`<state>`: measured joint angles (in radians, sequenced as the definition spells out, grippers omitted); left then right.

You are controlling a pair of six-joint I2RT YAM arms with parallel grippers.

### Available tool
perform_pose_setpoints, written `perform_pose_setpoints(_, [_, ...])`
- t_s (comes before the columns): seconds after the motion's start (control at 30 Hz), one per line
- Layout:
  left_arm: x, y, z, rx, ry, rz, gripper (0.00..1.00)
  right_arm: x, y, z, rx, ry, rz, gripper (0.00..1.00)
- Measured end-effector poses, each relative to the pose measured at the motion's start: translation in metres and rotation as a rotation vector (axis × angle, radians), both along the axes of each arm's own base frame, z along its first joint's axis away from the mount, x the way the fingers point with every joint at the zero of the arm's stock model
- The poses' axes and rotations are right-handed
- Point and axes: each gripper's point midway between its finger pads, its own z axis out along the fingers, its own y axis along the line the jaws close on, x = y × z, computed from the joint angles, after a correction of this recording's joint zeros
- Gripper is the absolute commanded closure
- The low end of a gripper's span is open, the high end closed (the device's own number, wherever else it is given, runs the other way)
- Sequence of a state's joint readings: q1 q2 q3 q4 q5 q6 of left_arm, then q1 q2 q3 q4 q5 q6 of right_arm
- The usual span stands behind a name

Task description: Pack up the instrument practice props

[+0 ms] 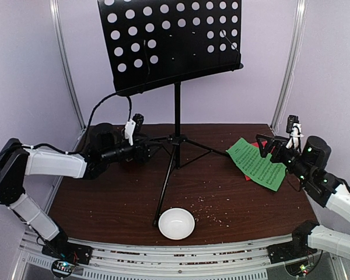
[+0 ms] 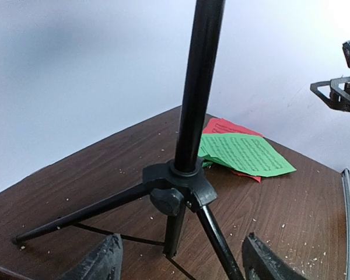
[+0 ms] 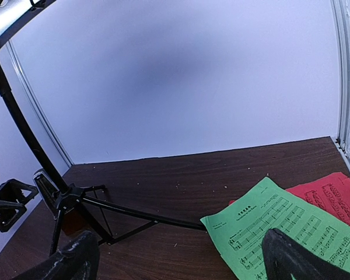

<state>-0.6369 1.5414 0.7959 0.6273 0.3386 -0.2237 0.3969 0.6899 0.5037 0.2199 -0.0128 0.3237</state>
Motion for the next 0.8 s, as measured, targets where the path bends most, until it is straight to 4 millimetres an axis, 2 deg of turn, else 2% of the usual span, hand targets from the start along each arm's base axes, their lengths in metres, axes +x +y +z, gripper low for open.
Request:
perform_pose_setpoints(0.13, [0.008,-0.008,-0.003,0.033,-0.050,-0.104,0.35,-0.001,0.000,0.002,0.005,-0.005,0.003,0.00])
perform_pose_setpoints(0.43, [0.027,-0.034,0.007,0.064,-0.128,-0.261,0.52,-0.006,-0.002,0.006,0.012,-0.021,0.003,0.00])
perform_pose_setpoints(0.67, [0.039,-0.045,-0.012,0.111,-0.098,-0.292,0.59,-0.003,-0.001,-0.002,0.004,0.001,0.004,0.00])
perform_pose_setpoints(0.8, [0.044,-0.047,-0.014,0.118,-0.099,-0.289,0.66,-0.002,0.001,-0.005,0.002,0.011,0.008,0.00])
